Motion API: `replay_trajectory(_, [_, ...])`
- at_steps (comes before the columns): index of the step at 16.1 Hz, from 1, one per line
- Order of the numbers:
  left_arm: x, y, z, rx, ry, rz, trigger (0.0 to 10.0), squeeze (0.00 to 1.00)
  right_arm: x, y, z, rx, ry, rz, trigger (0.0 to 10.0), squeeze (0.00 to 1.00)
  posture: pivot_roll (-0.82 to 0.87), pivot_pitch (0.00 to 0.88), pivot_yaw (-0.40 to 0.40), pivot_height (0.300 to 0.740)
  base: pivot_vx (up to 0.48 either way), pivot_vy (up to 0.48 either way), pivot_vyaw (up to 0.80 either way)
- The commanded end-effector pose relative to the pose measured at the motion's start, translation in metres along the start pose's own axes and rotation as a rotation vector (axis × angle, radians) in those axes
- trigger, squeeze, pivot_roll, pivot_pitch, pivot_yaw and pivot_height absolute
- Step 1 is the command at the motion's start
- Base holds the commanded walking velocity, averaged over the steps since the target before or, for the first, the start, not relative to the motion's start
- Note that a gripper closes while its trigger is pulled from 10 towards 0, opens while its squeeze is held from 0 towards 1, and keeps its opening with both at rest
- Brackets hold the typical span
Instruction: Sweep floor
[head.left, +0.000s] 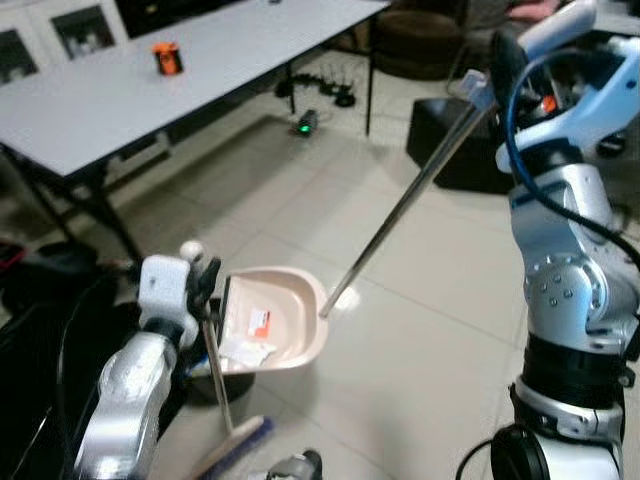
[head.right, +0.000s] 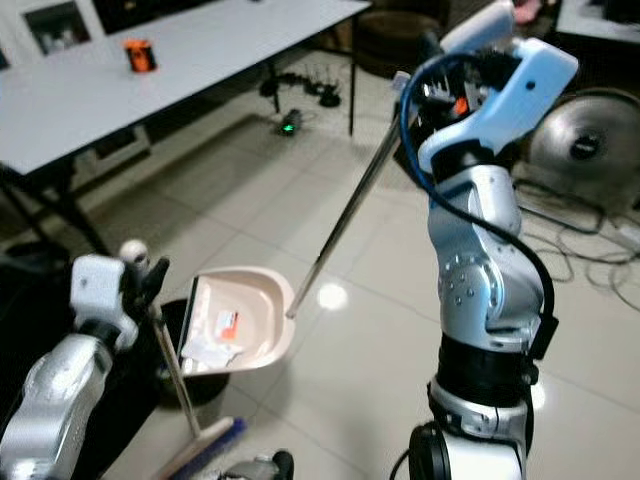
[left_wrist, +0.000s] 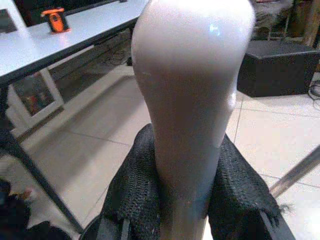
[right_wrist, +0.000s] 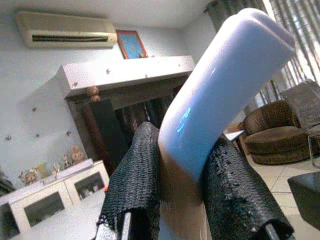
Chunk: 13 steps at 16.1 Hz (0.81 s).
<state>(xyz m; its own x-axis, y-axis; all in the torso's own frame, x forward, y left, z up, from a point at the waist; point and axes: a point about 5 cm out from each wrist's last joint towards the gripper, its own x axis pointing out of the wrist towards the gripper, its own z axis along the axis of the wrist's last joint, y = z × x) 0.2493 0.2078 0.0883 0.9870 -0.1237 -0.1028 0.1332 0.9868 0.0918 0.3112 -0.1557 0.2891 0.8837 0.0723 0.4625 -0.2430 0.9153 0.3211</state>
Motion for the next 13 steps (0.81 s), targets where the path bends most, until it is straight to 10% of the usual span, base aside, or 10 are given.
replay_trajectory(1, [-0.006,-0.002,0.011,0.019,-0.051,-0.015,10.0,0.0,0.0,0.001,0.006,-0.002,-0.041,0.008,10.0,0.0,0.06,0.0,0.065,0.74,0.266,0.0,0.79])
replay_trajectory(13, [-0.069,-0.002,-0.05,0.017,0.033,-0.019,10.0,0.0,-0.002,-0.002,0.0,-0.007,-0.036,0.002,10.0,0.0,0.09,0.0,0.051,0.74,0.289,0.0,0.75])
